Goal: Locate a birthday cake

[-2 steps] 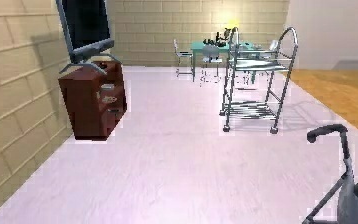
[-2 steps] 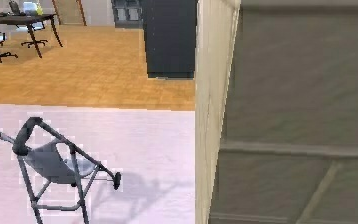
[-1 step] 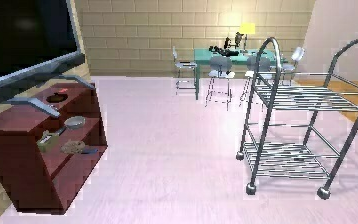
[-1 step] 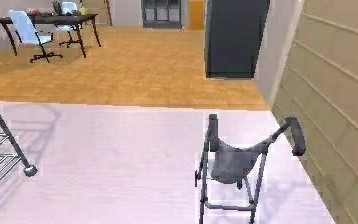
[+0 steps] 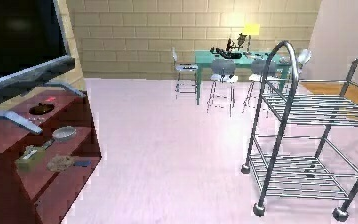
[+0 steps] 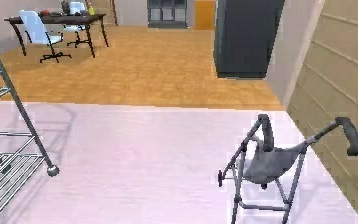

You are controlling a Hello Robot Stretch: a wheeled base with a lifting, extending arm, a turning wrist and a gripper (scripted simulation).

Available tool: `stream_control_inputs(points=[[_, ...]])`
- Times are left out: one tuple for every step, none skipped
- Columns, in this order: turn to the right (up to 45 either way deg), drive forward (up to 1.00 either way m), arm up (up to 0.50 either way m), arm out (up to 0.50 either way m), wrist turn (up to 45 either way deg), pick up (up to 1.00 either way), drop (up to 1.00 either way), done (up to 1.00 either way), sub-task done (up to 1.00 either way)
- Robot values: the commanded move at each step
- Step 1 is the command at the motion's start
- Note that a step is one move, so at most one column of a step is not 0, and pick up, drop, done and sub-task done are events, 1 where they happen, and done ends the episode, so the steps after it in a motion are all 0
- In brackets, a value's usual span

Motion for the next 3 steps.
stream_control_inputs(points=[[45.0, 0.0, 0.0, 0.0, 0.0, 0.0, 0.0, 0.0, 0.0], [3.0, 0.0, 0.0, 0.0, 0.0, 0.0, 0.0, 0.0, 0.0], [0.0, 0.6, 0.0, 0.0, 0.0, 0.0, 0.0, 0.0, 0.0]])
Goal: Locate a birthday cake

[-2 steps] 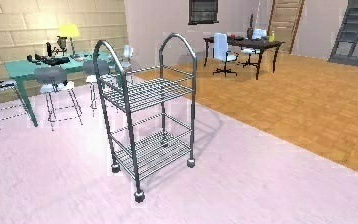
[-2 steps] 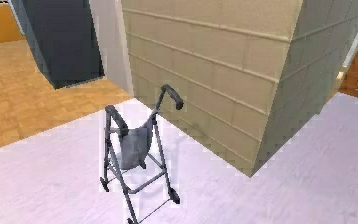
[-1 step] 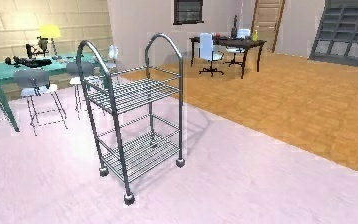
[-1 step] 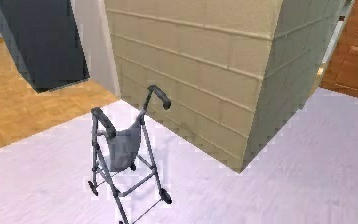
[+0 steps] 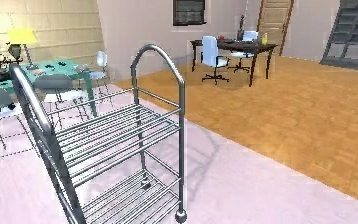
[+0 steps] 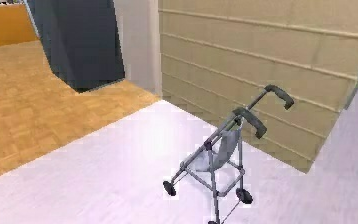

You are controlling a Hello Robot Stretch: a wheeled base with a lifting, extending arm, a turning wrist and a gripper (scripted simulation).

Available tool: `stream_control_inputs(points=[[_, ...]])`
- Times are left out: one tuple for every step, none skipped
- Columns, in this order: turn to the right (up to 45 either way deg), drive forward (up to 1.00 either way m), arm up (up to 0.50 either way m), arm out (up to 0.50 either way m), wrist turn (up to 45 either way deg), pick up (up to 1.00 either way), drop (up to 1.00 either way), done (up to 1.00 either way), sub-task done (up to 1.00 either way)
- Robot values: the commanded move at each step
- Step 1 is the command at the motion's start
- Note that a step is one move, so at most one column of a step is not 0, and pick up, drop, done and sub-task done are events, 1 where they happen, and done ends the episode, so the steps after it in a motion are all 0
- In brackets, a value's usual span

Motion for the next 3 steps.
stream_control_inputs(points=[[42.0, 0.0, 0.0, 0.0, 0.0, 0.0, 0.0, 0.0, 0.0], [0.0, 1.0, 0.0, 0.0, 0.0, 0.0, 0.0, 0.0, 0.0], [18.0, 0.0, 0.0, 0.0, 0.0, 0.0, 0.0, 0.0, 0.0]])
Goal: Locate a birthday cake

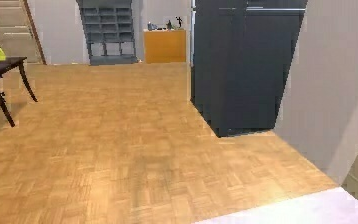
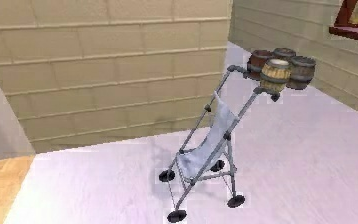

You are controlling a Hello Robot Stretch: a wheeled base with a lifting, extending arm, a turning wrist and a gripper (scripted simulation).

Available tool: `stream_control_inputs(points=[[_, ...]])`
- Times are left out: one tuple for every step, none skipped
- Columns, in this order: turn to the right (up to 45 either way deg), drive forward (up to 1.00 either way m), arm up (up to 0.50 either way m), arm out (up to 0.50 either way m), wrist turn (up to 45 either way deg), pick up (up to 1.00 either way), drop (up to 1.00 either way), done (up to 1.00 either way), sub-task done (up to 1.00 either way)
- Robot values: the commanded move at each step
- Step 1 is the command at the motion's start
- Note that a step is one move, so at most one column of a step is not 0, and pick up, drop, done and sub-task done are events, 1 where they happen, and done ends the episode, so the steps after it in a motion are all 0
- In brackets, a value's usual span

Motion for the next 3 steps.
stream_control_inputs(points=[[0.0, 0.05, 0.0, 0.0, 0.0, 0.0, 0.0, 0.0, 0.0], [-45.0, 0.0, 0.0, 0.0, 0.0, 0.0, 0.0, 0.0, 0.0], [-15.0, 0.0, 0.0, 0.0, 0.0, 0.0, 0.0, 0.0, 0.0]])
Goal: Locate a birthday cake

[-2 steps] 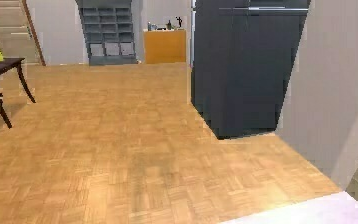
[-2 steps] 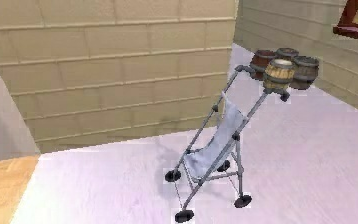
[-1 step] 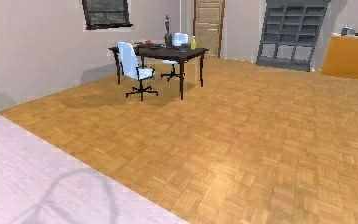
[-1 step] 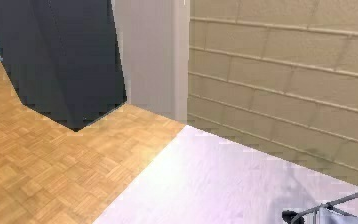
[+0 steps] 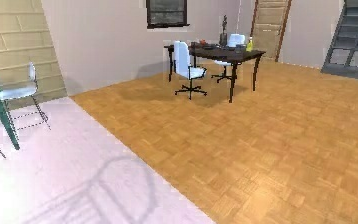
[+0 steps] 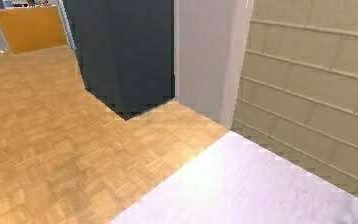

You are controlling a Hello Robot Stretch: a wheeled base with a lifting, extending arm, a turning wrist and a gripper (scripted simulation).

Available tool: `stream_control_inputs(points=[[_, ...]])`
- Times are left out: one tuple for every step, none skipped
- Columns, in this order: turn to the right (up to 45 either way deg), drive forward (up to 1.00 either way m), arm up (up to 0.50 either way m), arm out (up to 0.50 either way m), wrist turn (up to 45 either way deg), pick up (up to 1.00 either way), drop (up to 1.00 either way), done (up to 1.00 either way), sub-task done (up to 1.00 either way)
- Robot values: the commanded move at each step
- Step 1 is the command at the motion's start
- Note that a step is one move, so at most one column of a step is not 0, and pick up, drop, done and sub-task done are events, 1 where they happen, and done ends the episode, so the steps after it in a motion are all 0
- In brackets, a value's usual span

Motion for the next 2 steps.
stream_control_inputs(points=[[0.0, 0.5, 0.0, 0.0, 0.0, 0.0, 0.0, 0.0, 0.0], [-15.0, 0.0, 0.0, 0.0, 0.0, 0.0, 0.0, 0.0, 0.0]])
